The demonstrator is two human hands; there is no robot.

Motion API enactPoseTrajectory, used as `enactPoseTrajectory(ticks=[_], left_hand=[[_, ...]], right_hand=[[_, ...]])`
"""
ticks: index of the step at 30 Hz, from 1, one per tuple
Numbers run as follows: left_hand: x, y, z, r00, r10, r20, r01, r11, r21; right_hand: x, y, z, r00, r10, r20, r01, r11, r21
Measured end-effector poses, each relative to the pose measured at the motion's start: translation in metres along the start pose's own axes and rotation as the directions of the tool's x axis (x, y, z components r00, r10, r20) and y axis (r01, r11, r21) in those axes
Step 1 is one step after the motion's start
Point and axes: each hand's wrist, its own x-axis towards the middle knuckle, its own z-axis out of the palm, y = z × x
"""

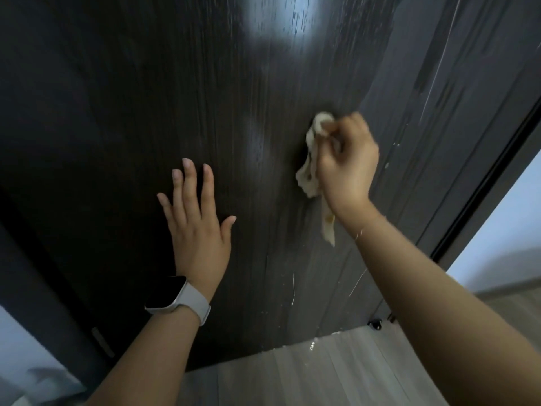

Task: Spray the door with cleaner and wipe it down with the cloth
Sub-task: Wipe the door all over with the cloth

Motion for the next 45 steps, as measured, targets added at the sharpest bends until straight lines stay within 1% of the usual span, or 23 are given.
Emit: enactPoseTrajectory(ticks=[3,8,10,13,14,17,18,22,23,25,27,28,30,31,32,34,35,37,39,40,42,44,45], left_hand=[[0.001,0.002,-0.001,1.000,-0.002,0.004,0.002,1.000,-0.002],[0.000,0.000,-0.001,1.000,0.021,-0.008,-0.021,1.000,0.014],[0.001,0.003,-0.003,1.000,0.010,-0.011,-0.011,1.000,-0.012],[0.001,0.003,-0.012,1.000,0.010,0.027,-0.008,0.999,-0.049],[0.001,0.000,-0.016,0.999,0.021,0.050,-0.019,0.999,-0.043],[0.000,-0.009,-0.024,0.992,0.070,0.109,-0.070,0.998,-0.010],[0.000,-0.011,-0.025,0.989,0.084,0.118,-0.085,0.996,-0.004],[0.000,-0.018,-0.035,0.989,0.083,0.120,-0.086,0.996,0.017],[-0.001,-0.022,-0.040,0.993,0.063,0.104,-0.067,0.997,0.039],[0.000,-0.032,-0.048,0.998,0.017,0.067,-0.023,0.996,0.087],[0.004,-0.046,-0.053,0.998,-0.013,0.063,0.007,0.995,0.102],[0.006,-0.053,-0.053,0.997,-0.018,0.069,0.010,0.994,0.108],[0.008,-0.063,-0.052,0.996,-0.009,0.087,-0.002,0.992,0.126],[0.008,-0.066,-0.050,0.995,-0.001,0.099,-0.012,0.990,0.138],[0.008,-0.069,-0.048,0.994,0.004,0.108,-0.020,0.988,0.150],[0.008,-0.071,-0.045,0.994,0.008,0.111,-0.025,0.987,0.157],[0.008,-0.072,-0.045,0.994,0.007,0.111,-0.024,0.988,0.155],[0.008,-0.072,-0.044,0.994,0.007,0.110,-0.024,0.988,0.155],[0.010,-0.072,-0.045,0.994,0.008,0.107,-0.025,0.987,0.157],[0.011,-0.071,-0.045,0.994,0.007,0.106,-0.024,0.987,0.157],[0.011,-0.070,-0.045,0.994,0.003,0.107,-0.020,0.987,0.157],[0.010,-0.068,-0.046,0.995,-0.006,0.101,-0.010,0.988,0.154],[0.010,-0.067,-0.047,0.995,-0.012,0.097,-0.003,0.988,0.155]], right_hand=[[0.016,-0.006,0.009,0.996,-0.019,-0.087,0.025,0.997,0.067],[-0.056,0.021,0.003,0.997,-0.047,0.066,0.051,0.997,-0.058],[-0.041,0.016,0.003,0.999,0.042,0.021,-0.042,0.999,-0.019],[-0.001,-0.006,0.011,0.950,0.254,-0.183,-0.209,0.949,0.235],[0.002,-0.012,0.014,0.949,0.251,-0.193,-0.193,0.942,0.276],[-0.019,-0.016,0.018,1.000,0.031,0.007,-0.031,0.992,0.123],[-0.022,-0.011,0.016,1.000,0.018,0.018,-0.020,0.995,0.093],[-0.008,0.003,0.013,0.923,0.304,-0.234,-0.234,0.930,0.283],[-0.013,0.003,0.017,0.924,0.286,-0.254,-0.215,0.938,0.273],[-0.039,0.008,0.028,0.975,0.110,-0.196,-0.070,0.978,0.197],[-0.090,0.022,0.038,0.988,-0.156,0.014,0.154,0.981,0.118],[-0.121,0.034,0.042,0.939,-0.304,0.162,0.290,0.951,0.102],[-0.181,0.063,0.045,0.740,-0.514,0.434,0.512,0.849,0.132],[-0.204,0.075,0.045,0.656,-0.544,0.523,0.560,0.816,0.146],[-0.216,0.082,0.044,0.616,-0.541,0.573,0.569,0.808,0.151],[-0.207,0.081,0.044,0.626,-0.534,0.569,0.549,0.819,0.165],[-0.191,0.072,0.043,0.657,-0.547,0.519,0.544,0.820,0.176],[-0.144,0.044,0.044,0.791,-0.518,0.325,0.498,0.854,0.149],[-0.088,0.014,0.045,0.925,-0.373,0.073,0.366,0.925,0.098],[-0.069,0.002,0.047,0.954,-0.297,-0.032,0.299,0.949,0.098],[-0.067,-0.008,0.060,0.959,-0.260,-0.110,0.272,0.956,0.109],[-0.110,0.003,0.073,0.902,-0.432,0.012,0.427,0.895,0.129],[-0.141,0.012,0.076,0.822,-0.551,0.141,0.529,0.832,0.167]])
